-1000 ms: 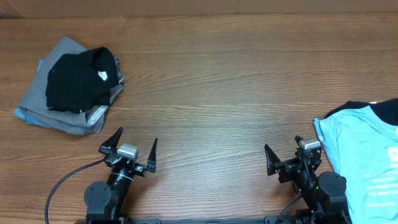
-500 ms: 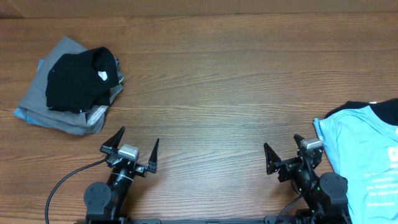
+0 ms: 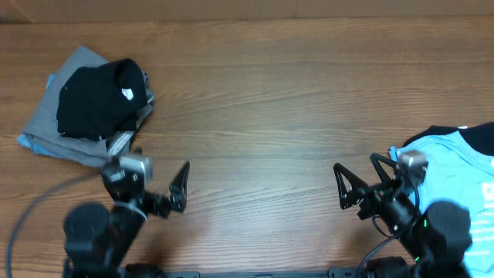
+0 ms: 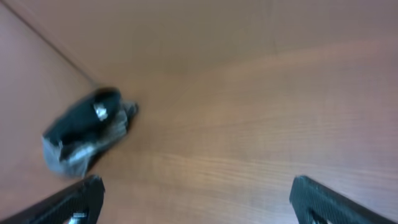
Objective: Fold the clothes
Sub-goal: 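Raise left gripper and reach right gripper to the light-blue T-shirt edge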
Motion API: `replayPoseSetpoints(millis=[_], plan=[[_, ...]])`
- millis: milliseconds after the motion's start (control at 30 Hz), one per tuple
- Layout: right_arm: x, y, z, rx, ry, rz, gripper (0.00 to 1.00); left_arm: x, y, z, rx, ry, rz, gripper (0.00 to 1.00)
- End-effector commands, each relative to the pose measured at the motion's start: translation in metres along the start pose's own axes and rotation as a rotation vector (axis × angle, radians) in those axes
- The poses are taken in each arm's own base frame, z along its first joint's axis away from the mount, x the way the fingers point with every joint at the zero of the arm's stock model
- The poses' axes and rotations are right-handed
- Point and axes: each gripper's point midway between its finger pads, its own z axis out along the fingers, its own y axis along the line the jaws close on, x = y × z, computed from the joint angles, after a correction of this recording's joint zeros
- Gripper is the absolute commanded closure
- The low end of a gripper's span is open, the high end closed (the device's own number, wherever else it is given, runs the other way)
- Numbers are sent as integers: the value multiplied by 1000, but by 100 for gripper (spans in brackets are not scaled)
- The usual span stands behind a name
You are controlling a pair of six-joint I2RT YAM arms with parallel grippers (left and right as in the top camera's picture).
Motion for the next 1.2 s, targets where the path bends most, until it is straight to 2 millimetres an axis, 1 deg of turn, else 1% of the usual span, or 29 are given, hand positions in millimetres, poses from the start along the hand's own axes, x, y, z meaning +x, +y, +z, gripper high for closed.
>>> replayPoseSetpoints(millis=[0,33,100,133,200,233,300,333,367,433,467,500,600,633,667,700,800,833,967,1033,1100,1167], plan=[[-23,-9,16,106,152,85,0,-44,-2,3,2,98,-49,0],[-25,-9,18,115,183,94,0,-51,-2,4,1,128,-58,0],[-37,-10,31,163,334,149,0,-70,-1,9,-4,233,-91,0],[-44,-9,36,176,377,164,0,-76,-1,11,-6,272,-104,0],[-52,-10,44,207,457,193,0,-85,0,17,-7,326,-120,0],[-54,-11,47,213,475,199,0,-88,1,19,-7,348,-121,0],[-60,-16,64,218,518,181,0,-91,3,25,-2,393,-101,0],[-61,-21,73,233,537,189,0,-92,3,28,-1,406,-107,0],[-61,-26,75,253,544,199,0,-93,2,30,10,412,-123,0],[-56,-58,78,413,548,329,0,-92,-5,36,58,425,-138,0],[-53,-78,77,494,547,405,0,-91,-9,38,86,432,-148,0],[-52,-88,77,519,549,441,0,-91,-12,39,106,437,-154,0],[-49,-131,75,569,554,576,0,-90,-25,38,182,444,-175,0],[-49,-136,73,570,557,587,0,-90,-26,39,192,445,-177,0],[-46,-150,69,587,566,605,0,-89,-29,39,202,452,-176,0],[-45,-158,66,601,569,618,0,-87,-30,41,204,461,-173,0],[-32,-187,52,667,600,714,10,-79,-35,48,208,499,-131,0],[-29,-192,49,686,612,731,13,-77,-36,50,209,506,-127,0],[-5,-222,33,849,675,827,19,-76,-37,59,219,511,-125,0],[7,-234,35,909,703,857,20,-77,-36,65,221,509,-124,0],[20,-246,40,939,745,870,22,-77,-35,70,221,508,-124,0],[28,-257,38,1008,761,879,23,-76,-35,71,221,513,-126,0]])
